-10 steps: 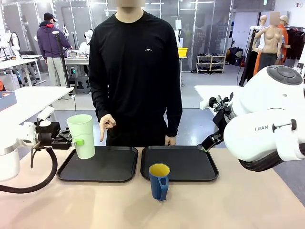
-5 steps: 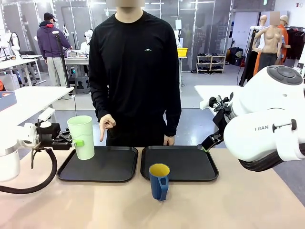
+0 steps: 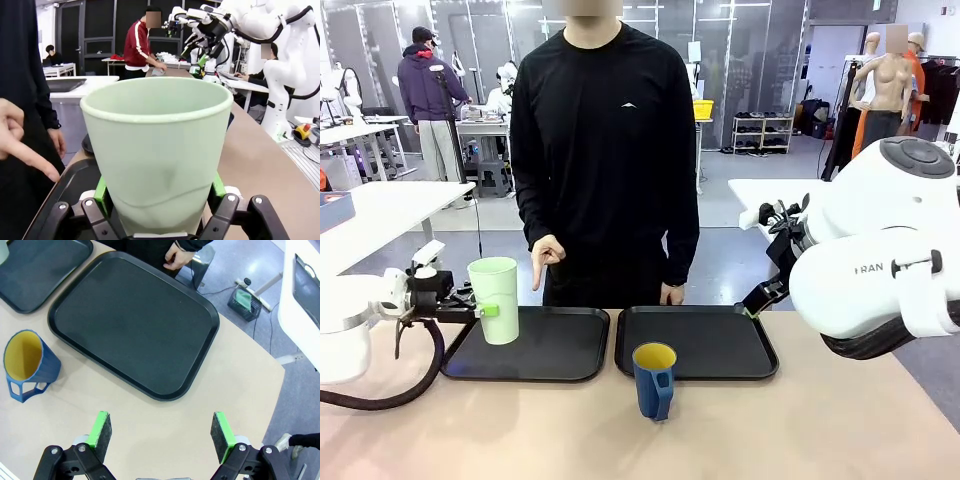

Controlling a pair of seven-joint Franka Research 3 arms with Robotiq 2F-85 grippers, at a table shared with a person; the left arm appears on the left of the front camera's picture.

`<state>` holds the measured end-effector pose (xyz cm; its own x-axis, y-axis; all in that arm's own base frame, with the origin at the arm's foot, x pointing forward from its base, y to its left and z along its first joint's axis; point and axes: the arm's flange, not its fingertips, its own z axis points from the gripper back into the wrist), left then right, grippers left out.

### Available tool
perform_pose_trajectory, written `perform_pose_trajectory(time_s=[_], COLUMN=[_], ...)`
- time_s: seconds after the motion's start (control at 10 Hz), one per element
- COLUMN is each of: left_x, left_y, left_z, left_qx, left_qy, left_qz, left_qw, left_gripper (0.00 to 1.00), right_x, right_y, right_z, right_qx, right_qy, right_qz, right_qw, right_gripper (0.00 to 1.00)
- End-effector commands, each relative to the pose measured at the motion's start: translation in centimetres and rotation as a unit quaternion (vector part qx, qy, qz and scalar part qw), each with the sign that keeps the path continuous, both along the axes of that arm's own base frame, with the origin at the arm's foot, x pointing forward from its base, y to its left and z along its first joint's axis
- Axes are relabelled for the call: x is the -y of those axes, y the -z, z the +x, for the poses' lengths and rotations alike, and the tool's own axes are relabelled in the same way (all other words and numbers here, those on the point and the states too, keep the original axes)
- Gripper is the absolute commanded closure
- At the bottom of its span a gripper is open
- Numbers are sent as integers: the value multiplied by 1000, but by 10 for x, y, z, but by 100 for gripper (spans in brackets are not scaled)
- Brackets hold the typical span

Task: Sort and store the cups by type.
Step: Place the picked Reusable plastic cup into the Flat Tray indicated by the person.

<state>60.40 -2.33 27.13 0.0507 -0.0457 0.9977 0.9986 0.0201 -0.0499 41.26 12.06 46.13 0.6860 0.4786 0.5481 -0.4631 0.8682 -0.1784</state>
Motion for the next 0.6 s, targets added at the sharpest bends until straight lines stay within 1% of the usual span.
perform_pose_trajectory(time_s=[0.0,0.1,0.2,0.5], left_x=[-1,-5,-9,-11], left_y=[11,18,26,40], left_z=[20,23,29,35], left_qx=[-21,-21,-13,-21], left_qy=[4,-2,-4,1], left_qz=[-3,0,1,4], left_qw=[1000,1000,1000,1000], left_gripper=[15,15,15,15], right_x=[1,1,1,1], right_y=[1,1,1,1], right_z=[1,1,1,1], right_qx=[-1,-1,-1,-1], right_qy=[1,1,1,1], right_qz=[1,1,1,1], right_qw=[1000,1000,1000,1000], right_gripper=[0,0,0,0])
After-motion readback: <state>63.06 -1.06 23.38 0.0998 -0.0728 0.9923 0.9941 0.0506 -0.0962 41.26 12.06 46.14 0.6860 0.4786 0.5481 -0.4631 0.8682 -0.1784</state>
